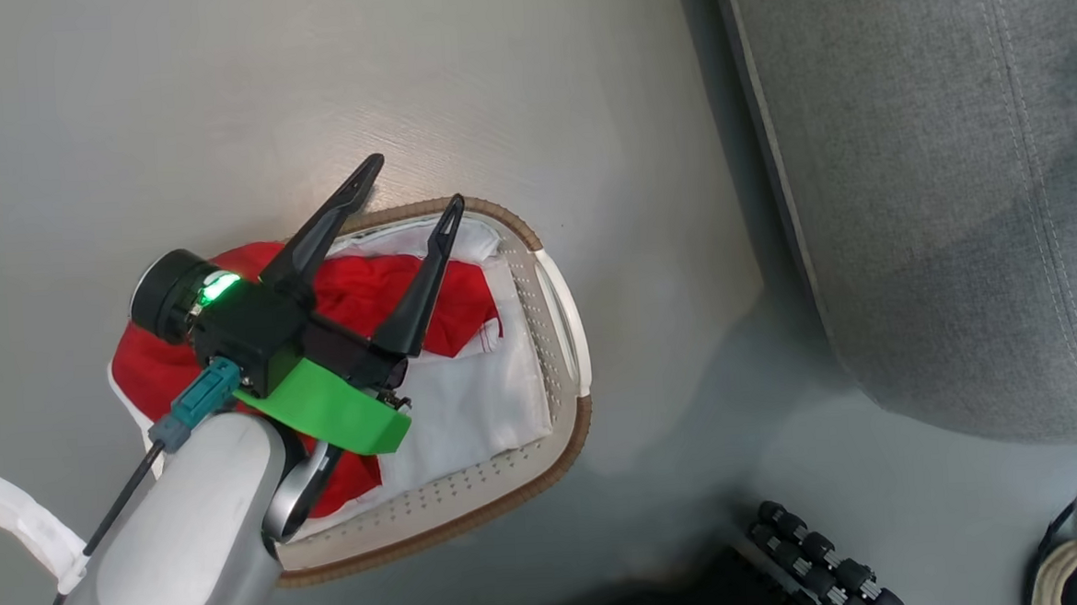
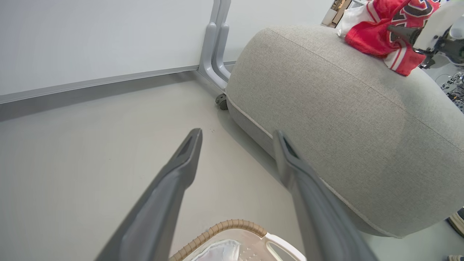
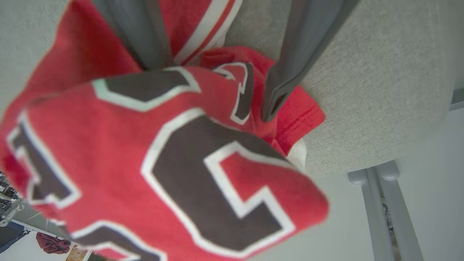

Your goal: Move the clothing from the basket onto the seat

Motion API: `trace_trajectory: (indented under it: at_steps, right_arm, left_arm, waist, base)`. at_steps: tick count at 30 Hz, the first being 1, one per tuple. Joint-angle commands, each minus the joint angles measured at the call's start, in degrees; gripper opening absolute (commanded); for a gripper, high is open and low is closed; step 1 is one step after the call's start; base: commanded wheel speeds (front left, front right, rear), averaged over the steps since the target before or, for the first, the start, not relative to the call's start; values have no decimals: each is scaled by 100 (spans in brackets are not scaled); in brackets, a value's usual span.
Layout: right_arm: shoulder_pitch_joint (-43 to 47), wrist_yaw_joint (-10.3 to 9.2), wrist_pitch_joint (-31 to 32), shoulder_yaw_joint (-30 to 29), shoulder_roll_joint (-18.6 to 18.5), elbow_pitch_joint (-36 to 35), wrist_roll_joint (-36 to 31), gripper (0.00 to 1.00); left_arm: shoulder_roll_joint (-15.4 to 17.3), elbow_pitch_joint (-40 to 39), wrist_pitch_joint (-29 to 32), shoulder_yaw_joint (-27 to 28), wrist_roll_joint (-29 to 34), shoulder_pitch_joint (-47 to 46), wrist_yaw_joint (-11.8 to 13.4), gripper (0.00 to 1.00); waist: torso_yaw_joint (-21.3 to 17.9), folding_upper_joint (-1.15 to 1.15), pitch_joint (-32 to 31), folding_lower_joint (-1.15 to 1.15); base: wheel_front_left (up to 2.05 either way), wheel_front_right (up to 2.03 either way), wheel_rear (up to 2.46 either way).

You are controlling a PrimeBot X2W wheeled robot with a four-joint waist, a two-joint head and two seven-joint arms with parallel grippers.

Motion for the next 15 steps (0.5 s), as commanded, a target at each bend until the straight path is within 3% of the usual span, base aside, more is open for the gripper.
trace_trajectory:
  at_steps: [1,10,15]
  right_arm:
    - [216,-8,-27,83,36,-186,115,100]
    - [1596,-8,-27,788,282,-822,686,100]
    - [2343,-8,-27,1384,344,-1228,652,100]
  left_arm:
    - [-37,28,3,64,23,-26,-17,100]
    - [-350,244,3,336,23,235,-17,100]
    - [-572,427,3,635,54,484,-17,100]
  waist:
    - [71,0,-152,-1]
    - [266,0,-828,-1]
    - [427,0,-1296,-1]
  base:
    - [0,0,0]
    - [0,0,0]
    - [0,0,0]
